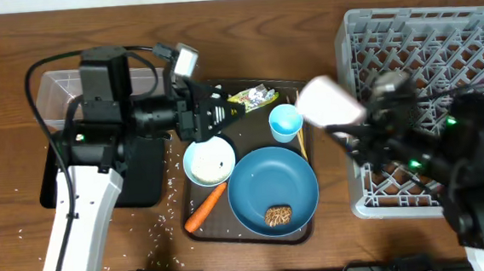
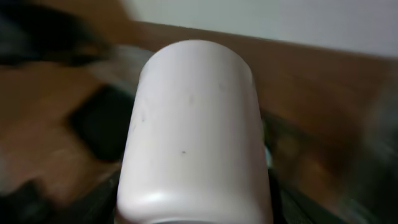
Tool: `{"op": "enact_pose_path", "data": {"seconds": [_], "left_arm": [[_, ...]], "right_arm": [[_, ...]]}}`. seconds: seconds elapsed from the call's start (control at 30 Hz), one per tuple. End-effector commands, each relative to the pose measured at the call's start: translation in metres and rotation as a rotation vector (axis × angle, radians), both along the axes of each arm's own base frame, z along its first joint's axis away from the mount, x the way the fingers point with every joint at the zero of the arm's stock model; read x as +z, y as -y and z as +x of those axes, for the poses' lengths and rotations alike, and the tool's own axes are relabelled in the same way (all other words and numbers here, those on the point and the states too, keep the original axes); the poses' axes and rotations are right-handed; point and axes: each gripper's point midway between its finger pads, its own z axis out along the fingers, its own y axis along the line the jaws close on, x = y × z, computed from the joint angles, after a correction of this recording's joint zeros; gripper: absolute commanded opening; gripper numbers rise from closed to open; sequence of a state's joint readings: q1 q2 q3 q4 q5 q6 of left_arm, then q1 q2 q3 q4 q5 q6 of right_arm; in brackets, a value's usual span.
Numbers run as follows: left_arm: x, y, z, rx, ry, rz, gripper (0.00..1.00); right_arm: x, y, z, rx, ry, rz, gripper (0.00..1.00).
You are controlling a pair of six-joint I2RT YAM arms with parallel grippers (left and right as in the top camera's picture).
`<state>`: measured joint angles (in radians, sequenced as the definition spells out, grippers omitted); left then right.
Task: Sort waste into correct bins and load items into the dishwasher rack
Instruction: 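Carry the pink cup with right gripper and place it in the rack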
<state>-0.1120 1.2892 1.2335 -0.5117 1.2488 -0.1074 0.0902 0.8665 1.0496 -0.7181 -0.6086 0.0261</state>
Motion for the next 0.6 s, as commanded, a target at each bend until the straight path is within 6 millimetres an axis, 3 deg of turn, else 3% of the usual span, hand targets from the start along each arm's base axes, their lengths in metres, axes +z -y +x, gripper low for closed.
{"op": "enact_pose_path", "data": {"seconds": [0.0, 0.27, 0.57], "left_arm": [[0.006, -0.005, 0.004, 0.023, 0.016, 0.001, 0.89], [0.005, -0.005, 0.004, 0.022, 0.016, 0.002, 0.89], [0.002, -0.005, 0.002, 0.022, -0.014, 0.005, 0.89]], "right_arm": [[-0.014, 0.072, 0.013, -0.353, -0.048, -0.124, 0.57], [-0.062, 0.196, -0.007, -0.957, -0.339, -0.153, 0.55], [-0.1, 0.279, -0.022, -1.349, -0.547, 0.069, 0.54]]}}
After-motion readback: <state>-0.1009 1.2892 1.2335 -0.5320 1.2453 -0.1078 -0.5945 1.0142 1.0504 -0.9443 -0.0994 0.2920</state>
